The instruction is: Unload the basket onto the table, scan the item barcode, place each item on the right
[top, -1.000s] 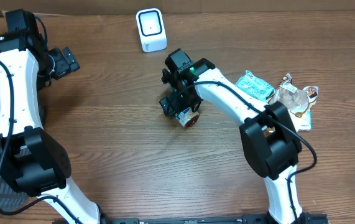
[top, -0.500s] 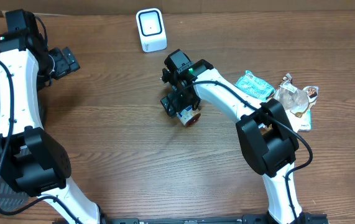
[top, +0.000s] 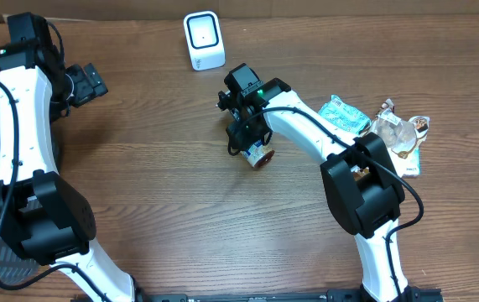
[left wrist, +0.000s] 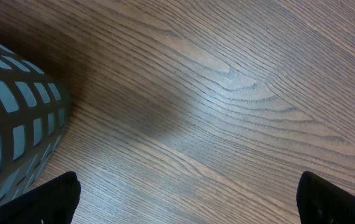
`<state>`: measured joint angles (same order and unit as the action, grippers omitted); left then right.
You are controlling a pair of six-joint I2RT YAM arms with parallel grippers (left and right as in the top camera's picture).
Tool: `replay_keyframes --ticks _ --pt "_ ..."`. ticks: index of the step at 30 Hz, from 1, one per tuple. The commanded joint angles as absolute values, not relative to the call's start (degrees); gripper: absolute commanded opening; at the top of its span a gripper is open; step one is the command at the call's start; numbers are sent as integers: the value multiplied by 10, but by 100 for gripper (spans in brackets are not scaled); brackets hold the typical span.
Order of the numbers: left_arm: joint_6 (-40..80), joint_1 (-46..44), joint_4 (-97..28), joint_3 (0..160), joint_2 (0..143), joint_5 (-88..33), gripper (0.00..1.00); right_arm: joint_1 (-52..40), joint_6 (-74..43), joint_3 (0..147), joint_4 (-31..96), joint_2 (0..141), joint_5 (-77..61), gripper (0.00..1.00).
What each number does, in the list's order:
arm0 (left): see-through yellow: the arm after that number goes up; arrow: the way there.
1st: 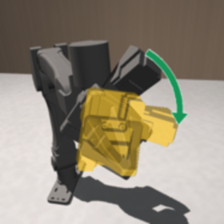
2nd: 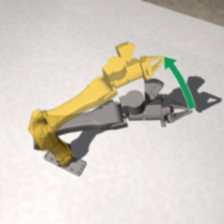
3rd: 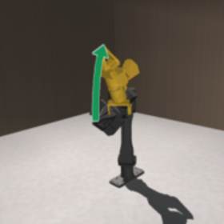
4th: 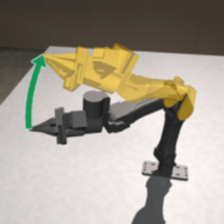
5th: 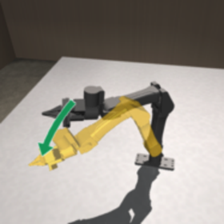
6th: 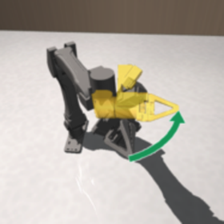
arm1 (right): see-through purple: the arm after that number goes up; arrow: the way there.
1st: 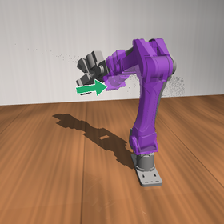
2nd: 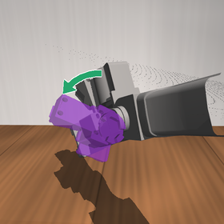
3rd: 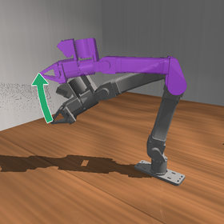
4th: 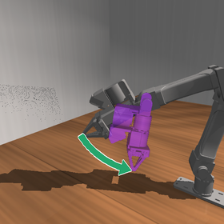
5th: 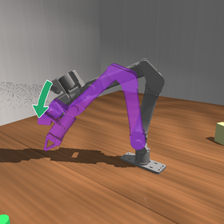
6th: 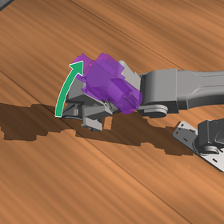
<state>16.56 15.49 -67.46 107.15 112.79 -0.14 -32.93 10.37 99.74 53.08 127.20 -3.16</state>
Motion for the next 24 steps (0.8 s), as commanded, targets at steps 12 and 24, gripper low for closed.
replay_keyframes --ticks 12,24 --pt "167 153 -672 1069 1131 4 100 -320 84 1092 522 1232 -108 4" --pt "167 153 -672 1068 1131 4 100 -328 208 1043 340 1225 -415 4"
